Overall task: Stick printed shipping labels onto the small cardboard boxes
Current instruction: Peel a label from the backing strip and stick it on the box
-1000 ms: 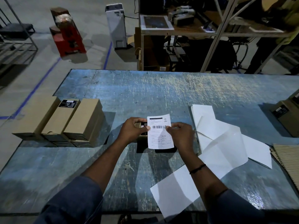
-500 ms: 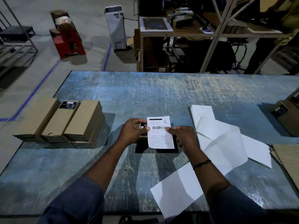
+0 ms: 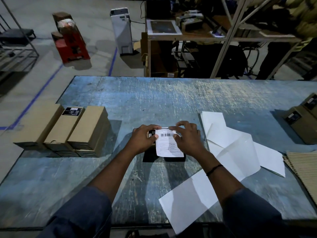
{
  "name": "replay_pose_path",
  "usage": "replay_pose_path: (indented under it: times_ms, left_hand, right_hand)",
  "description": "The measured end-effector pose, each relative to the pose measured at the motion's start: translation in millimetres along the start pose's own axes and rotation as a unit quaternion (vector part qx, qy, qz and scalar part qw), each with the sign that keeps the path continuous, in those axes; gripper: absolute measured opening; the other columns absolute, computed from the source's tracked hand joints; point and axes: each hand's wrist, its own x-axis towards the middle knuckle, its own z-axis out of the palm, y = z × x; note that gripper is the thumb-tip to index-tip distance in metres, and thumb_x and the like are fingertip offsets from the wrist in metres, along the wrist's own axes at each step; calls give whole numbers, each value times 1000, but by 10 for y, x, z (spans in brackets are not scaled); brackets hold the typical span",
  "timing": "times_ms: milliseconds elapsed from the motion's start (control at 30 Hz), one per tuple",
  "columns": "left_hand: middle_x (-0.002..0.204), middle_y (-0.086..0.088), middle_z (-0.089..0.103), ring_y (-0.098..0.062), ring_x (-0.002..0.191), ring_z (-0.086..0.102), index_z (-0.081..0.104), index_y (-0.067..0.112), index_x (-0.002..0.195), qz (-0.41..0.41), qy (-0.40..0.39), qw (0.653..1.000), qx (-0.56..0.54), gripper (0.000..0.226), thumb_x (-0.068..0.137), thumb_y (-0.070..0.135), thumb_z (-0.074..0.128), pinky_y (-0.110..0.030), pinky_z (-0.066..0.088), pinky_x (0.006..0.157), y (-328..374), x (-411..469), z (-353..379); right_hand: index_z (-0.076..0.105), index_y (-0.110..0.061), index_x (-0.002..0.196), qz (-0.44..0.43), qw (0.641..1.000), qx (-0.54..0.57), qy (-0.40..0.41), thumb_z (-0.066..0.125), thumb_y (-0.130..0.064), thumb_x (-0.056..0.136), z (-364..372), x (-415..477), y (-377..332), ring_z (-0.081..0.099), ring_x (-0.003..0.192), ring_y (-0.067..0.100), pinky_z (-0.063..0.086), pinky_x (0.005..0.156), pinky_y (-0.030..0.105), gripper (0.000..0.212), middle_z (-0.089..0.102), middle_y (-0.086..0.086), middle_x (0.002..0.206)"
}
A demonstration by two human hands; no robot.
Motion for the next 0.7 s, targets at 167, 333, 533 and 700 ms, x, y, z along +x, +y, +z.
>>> replay_pose_path:
  times_ms: [167, 333, 533, 700]
  left_hand:
    - [128, 5, 67, -19, 128, 52, 64, 37, 128, -22, -62, 996, 66, 32, 99, 30, 56, -39, 21, 102, -47, 118, 16]
    - [133, -4, 61, -24, 130, 51, 60, 37, 131, -62, -104, 987, 108, 33, 99, 33, 52, -45, 21, 110, -18, 214, -2]
    - [139, -10, 58, -32, 133, 46, 56, 31, 139, -85, -149, 972, 159, 42, 99, 37, 46, -47, 25, 113, 92, 244, -39]
    - [153, -1, 34, -34, 146, 19, 47, 37, 145, -28, -92, 978, 183, 44, 101, 42, 42, -58, 0, 122, 72, 75, 5]
  right_hand:
    - [56, -37, 136, 20, 995, 27, -97, 49, -30, 102, -51, 113, 45, 36, 134, 27, 27, 107, 46, 35, 55, -8, 142]
    - [61, -39, 125, 29, 980, 98, -171, 51, -51, 86, -122, 235, 166, 55, 121, 30, 43, 103, 56, 42, 67, -6, 127]
    - [61, -39, 127, 18, 974, 93, -204, 47, -65, 82, -191, 270, 200, 59, 119, 25, 44, 104, 52, 54, 69, -4, 124]
    - [55, -26, 140, -134, 987, -80, -30, 59, -32, 97, -150, 71, 51, 43, 130, 29, 34, 101, 43, 44, 52, 0, 142]
